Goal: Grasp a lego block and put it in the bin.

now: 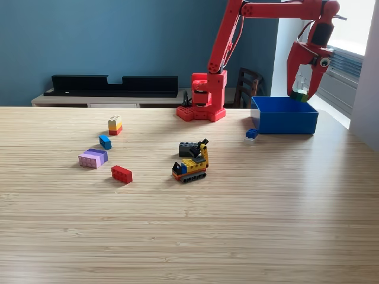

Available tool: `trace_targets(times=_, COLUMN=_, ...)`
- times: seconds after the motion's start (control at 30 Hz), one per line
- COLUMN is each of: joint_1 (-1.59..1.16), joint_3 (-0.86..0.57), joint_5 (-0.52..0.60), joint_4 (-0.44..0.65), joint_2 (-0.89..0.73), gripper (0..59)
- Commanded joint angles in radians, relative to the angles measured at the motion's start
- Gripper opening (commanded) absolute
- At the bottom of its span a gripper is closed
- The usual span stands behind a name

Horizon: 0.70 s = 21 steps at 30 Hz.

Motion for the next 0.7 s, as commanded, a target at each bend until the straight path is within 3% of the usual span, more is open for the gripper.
trace_targets(times=0.03, joint_1=-0.009, joint_3=-0.015, joint_5=-0.015, joint_4=0.052, joint_2=0.11, gripper=7.1)
trace_targets(times=0.1, joint_1=-0.011, joint_3=-0.015, joint_5=-0.021, joint_4=0.052, joint_2=0.11, gripper=24.5)
trace_targets(times=0.13, joint_1=-0.012, joint_3=-0.015, joint_5=-0.021, joint_4=0.052, joint_2=0.11, gripper=29.6)
trace_targets(times=0.2, joint_1=-0.015, joint_3=-0.015, joint_5=-0.023, joint_4=0.052, joint_2=0.11, gripper=32.2)
trace_targets(times=0.37, joint_1=-0.015, joint_3=-0.029, joint_5=-0.026, joint_4=0.052, joint_2=0.11, gripper=31.7)
trace_targets(times=0.43, joint_1=-0.015, joint_3=-0.043, joint_5=-0.025, joint_4=0.052, joint_2=0.11, gripper=27.6)
trace_targets(times=0.63, joint_1=0.025, joint_3=-0.1, joint_5=0.011, joint_4=0.051, joint_2=0.11, gripper=2.9)
trace_targets(times=0.7, joint_1=0.074, joint_3=-0.118, joint_5=0.04, joint_4=0.051, joint_2=0.11, gripper=0.1)
